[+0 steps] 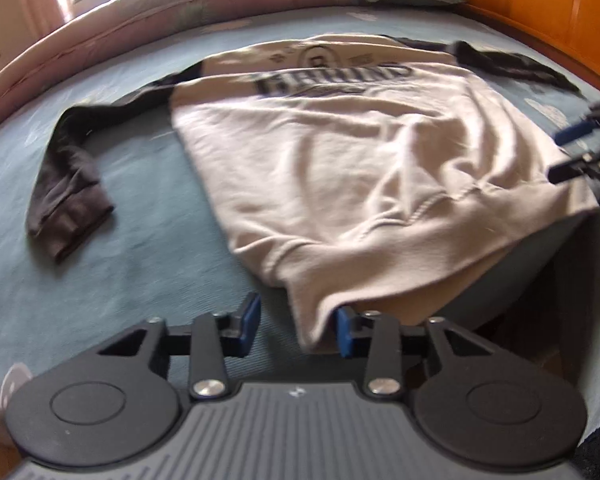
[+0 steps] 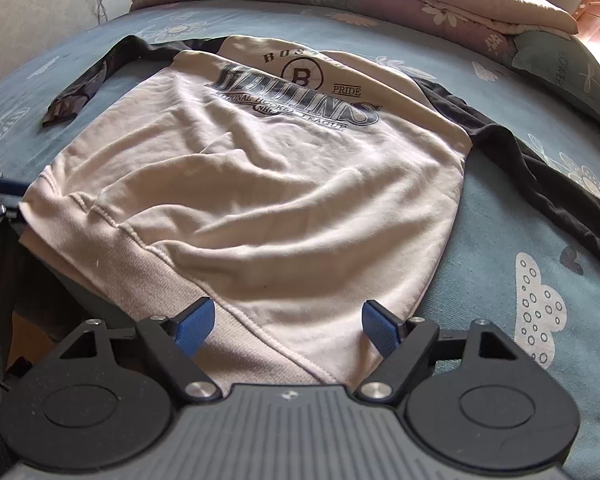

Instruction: Fold clothes

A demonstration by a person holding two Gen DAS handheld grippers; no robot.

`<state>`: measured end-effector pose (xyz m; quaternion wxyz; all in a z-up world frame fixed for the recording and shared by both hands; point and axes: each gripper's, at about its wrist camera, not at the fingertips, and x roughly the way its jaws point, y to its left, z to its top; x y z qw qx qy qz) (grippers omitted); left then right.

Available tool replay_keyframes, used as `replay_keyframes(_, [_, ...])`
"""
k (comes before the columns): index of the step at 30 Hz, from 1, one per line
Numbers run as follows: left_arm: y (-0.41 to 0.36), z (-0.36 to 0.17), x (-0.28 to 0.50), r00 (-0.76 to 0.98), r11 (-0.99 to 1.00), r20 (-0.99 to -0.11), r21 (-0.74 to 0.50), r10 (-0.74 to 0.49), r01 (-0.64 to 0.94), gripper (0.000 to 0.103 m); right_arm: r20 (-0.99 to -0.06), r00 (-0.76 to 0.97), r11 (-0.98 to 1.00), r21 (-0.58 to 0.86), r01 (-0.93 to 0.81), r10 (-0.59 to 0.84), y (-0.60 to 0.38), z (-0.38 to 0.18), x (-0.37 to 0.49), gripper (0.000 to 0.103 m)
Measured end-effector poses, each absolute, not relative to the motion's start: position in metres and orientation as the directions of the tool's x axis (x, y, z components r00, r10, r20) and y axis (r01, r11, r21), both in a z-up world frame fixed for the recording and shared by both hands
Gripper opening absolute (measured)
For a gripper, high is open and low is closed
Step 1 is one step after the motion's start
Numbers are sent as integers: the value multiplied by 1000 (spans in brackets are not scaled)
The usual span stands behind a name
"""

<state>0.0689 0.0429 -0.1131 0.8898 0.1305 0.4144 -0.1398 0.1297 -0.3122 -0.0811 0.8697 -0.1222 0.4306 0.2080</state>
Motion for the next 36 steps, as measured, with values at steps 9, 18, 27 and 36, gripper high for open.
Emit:
replay_keyframes(9, [75,-53,68,743,926,-667,243,-56,287,29,-792,555,891,-31,-454,255,-317,-77,130,84])
replay_keyframes(18, [79,-74,54,564,909,-815,130,-130,397,29,-812,495,906,93,-413,310,-329,-83,142,84])
replay_keyframes(27, [76,-69,75,556,928,-793,-33,-250,372,39,-737,430,844,520,-130,521,-399,-94,150,83])
replay_keyframes(36, [46,-71,94,546,905,-773,-84,-324,418,47,-577,434,636,771,9,692,-411,-134,155,82])
